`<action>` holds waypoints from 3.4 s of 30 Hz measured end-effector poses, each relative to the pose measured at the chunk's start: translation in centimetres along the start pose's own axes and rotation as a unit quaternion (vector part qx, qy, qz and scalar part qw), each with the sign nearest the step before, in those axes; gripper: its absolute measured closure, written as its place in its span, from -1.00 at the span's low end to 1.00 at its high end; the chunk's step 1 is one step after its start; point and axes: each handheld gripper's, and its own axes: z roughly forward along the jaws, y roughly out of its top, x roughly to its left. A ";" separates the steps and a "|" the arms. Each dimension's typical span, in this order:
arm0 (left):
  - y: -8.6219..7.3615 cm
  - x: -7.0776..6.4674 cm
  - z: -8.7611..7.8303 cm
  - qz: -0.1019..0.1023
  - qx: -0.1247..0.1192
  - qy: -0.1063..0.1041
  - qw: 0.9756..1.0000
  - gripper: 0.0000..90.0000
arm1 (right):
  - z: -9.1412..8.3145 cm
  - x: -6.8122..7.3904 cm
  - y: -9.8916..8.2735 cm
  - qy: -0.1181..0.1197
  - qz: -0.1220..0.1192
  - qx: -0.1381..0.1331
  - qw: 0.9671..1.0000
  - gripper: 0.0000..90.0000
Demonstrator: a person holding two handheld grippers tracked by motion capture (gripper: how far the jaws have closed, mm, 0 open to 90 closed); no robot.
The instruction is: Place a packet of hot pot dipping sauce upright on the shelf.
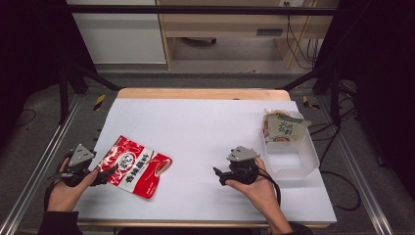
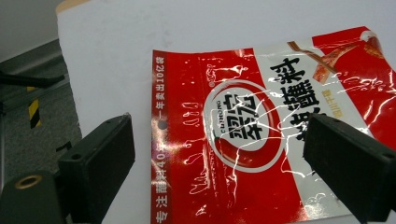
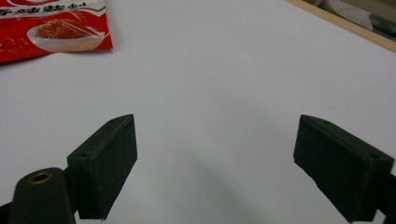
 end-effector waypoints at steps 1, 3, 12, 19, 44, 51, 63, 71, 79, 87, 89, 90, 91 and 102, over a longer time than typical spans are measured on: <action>-0.1 0.1 0.0 -0.004 0.000 -0.001 1.000 -0.80 | 0.0 0.0 -0.2 -0.001 -0.001 0.001 1.000 -0.69; -0.3 0.3 0.1 -0.008 0.004 -0.001 1.000 -0.80 | 0.0 0.1 -0.5 -0.003 -0.001 0.007 1.000 -0.69; -1.4 0.9 0.6 -0.004 0.029 0.001 1.000 -0.82 | 0.5 0.1 -1.0 -0.004 0.000 0.018 1.000 -0.69; -1.9 1.1 1.7 -0.008 0.059 0.003 0.998 -0.78 | 0.6 -0.1 -1.2 -0.005 0.006 0.024 1.000 -0.69; -3.8 1.7 1.6 -0.038 0.075 -0.013 0.996 -0.71 | 1.1 0.1 -1.4 0.006 0.006 0.038 0.999 -0.69; -3.8 1.6 1.8 -0.039 0.082 -0.021 0.996 -0.68 | 1.2 0.0 -1.5 0.008 0.004 0.042 0.999 -0.69; -3.7 1.5 1.6 -0.055 0.072 -0.041 0.995 -0.54 | 1.2 0.0 -1.5 0.009 0.003 0.043 0.999 -0.69; -3.3 1.7 0.6 -0.084 0.034 -0.062 0.994 -0.38 | 1.2 0.0 -1.5 0.010 0.000 0.046 0.999 -0.69; -2.8 1.6 0.4 -0.101 0.015 -0.100 0.990 -0.20 | 1.2 0.0 -1.5 0.012 -0.001 0.047 0.999 -0.69; -2.9 1.8 1.3 -0.108 0.045 -0.073 0.990 0.37 | 1.2 0.0 -1.5 0.012 -0.003 0.048 0.999 -0.69; -2.9 1.9 1.5 -0.108 0.051 -0.069 0.990 0.51 | 1.3 0.1 -1.5 0.012 -0.001 0.049 0.999 -0.69; -2.9 2.0 1.5 -0.109 0.049 -0.070 0.990 0.57 | 1.3 0.1 -1.5 0.012 -0.001 0.049 0.999 -0.69; -2.9 2.0 1.6 -0.111 0.046 -0.067 0.990 0.66 | 1.3 0.1 -1.5 0.012 -0.001 0.050 0.999 -0.69; -2.5 1.9 1.1 -0.099 0.045 -0.061 0.992 1.00 | 1.2 0.0 -1.5 0.011 -0.004 0.049 0.999 -0.69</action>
